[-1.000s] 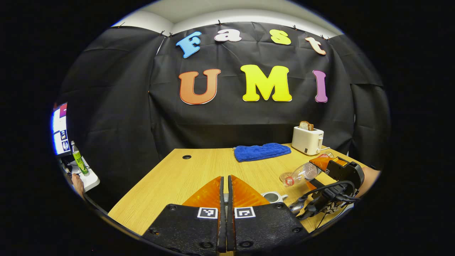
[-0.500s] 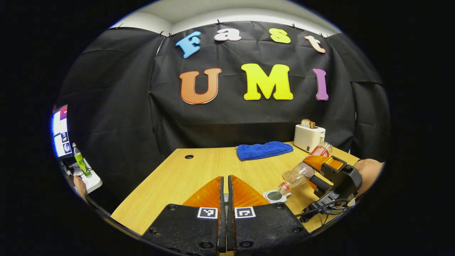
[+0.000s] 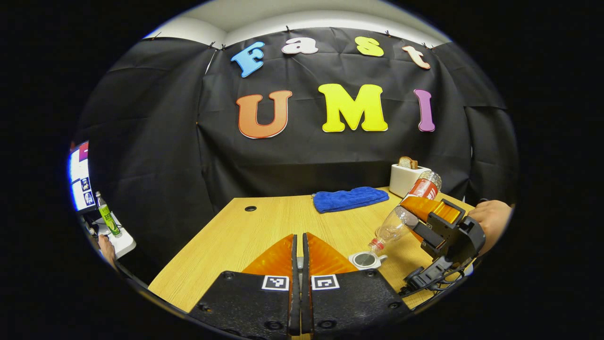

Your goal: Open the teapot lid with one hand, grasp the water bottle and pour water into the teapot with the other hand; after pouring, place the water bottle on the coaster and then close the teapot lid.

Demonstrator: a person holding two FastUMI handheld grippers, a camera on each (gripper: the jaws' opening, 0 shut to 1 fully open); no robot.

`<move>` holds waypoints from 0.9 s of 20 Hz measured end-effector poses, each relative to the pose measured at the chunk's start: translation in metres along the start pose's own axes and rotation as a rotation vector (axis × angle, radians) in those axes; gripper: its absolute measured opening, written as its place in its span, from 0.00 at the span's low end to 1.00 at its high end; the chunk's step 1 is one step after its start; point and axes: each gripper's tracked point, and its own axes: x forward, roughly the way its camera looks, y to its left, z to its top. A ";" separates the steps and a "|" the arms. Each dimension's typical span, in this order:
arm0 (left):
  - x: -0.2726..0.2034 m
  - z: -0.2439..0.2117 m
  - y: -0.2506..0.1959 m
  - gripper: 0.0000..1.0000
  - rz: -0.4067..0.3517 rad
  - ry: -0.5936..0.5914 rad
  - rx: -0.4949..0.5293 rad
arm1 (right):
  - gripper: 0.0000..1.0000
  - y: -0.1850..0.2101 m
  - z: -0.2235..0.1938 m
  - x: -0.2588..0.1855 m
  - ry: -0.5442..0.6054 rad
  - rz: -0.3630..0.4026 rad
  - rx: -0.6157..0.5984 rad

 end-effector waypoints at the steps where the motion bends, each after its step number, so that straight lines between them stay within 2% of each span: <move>1: 0.001 -0.001 0.001 0.04 0.003 0.003 -0.003 | 0.77 -0.006 -0.001 0.000 -0.002 -0.017 -0.015; 2: 0.001 -0.002 0.002 0.00 0.005 0.005 -0.004 | 0.75 -0.007 0.002 -0.003 -0.006 -0.029 -0.025; 4: 0.001 -0.002 0.005 0.03 0.008 0.005 -0.010 | 0.77 -0.011 0.003 -0.003 -0.006 -0.041 -0.039; 5: 0.001 -0.002 0.005 0.00 0.010 0.005 -0.015 | 0.77 -0.015 0.004 -0.004 -0.007 -0.051 -0.045; 6: 0.002 -0.002 0.005 0.04 0.008 0.007 -0.021 | 0.75 -0.017 0.005 -0.005 -0.009 -0.059 -0.050; 8: 0.003 -0.005 0.005 0.00 0.007 0.014 -0.022 | 0.77 -0.019 0.009 -0.004 -0.016 -0.063 -0.056; 9: 0.003 -0.005 0.007 0.04 0.011 0.016 -0.019 | 0.77 -0.019 0.010 -0.004 -0.017 -0.067 -0.063; 10: 0.003 -0.006 0.008 0.04 0.013 0.017 -0.018 | 0.75 -0.021 0.012 -0.003 -0.020 -0.070 -0.068; 11: 0.005 -0.006 0.008 0.00 0.012 0.017 -0.021 | 0.77 -0.021 0.014 -0.003 -0.021 -0.071 -0.073; 14: 0.004 -0.005 0.009 0.03 0.010 0.017 -0.024 | 0.77 -0.020 0.012 -0.002 -0.010 -0.070 -0.078; 16: 0.004 -0.007 0.010 0.00 0.014 0.019 -0.026 | 0.77 -0.022 0.009 -0.002 0.000 -0.085 -0.098; 17: 0.004 -0.007 0.011 0.04 0.017 0.020 -0.025 | 0.75 -0.021 0.010 -0.001 0.000 -0.093 -0.105; 18: 0.003 -0.007 0.011 0.04 0.019 0.020 -0.023 | 0.77 -0.023 0.013 -0.002 -0.006 -0.105 -0.106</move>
